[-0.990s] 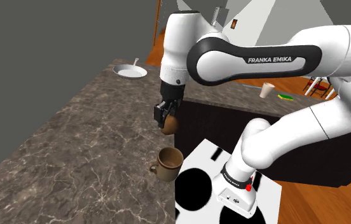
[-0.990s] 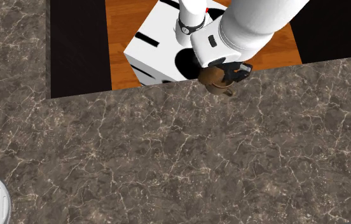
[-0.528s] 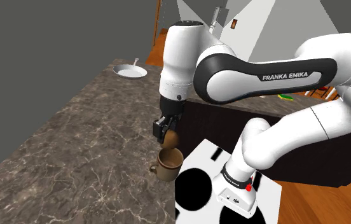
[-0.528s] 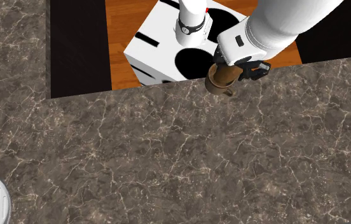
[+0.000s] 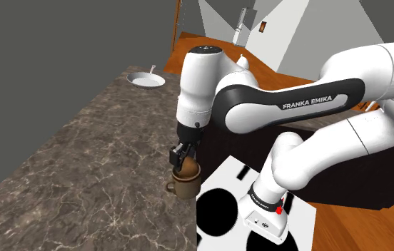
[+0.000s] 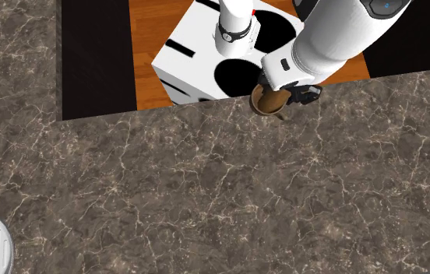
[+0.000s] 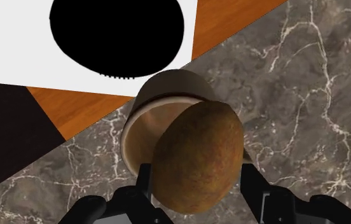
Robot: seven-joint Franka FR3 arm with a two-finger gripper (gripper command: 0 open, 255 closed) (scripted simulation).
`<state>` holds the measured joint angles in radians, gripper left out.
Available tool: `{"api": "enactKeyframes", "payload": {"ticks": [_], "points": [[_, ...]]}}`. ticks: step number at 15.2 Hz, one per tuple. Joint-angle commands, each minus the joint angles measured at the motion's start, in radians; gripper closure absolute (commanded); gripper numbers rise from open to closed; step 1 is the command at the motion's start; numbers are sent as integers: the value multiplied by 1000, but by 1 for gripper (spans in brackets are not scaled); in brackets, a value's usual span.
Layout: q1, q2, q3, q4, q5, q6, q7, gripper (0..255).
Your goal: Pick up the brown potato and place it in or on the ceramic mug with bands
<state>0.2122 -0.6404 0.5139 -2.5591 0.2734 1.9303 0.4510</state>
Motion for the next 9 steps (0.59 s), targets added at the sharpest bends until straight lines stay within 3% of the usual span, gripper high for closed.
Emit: {"api": "enactKeyframes", "payload": {"ticks": [1, 9], "points": [[0, 12, 10, -19, 4, 29, 3, 255], [0, 16, 13, -27, 6, 41, 3, 255]]}}
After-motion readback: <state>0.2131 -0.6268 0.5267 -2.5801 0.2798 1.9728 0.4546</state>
